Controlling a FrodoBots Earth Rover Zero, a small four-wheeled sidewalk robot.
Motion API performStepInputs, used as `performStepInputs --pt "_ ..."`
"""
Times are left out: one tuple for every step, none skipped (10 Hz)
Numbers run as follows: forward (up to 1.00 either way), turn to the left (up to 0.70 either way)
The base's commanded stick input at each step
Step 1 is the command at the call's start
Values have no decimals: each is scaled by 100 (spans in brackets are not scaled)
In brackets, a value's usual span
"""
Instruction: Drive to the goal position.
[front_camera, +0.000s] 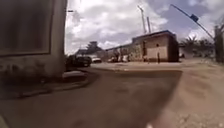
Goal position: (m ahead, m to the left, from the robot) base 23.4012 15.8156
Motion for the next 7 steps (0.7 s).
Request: performStepInputs --pt "85 0" --pt "85 0" --pt "85 0" --pt "85 0" --pt "85 0" --pt "85 0" --pt "85 0"
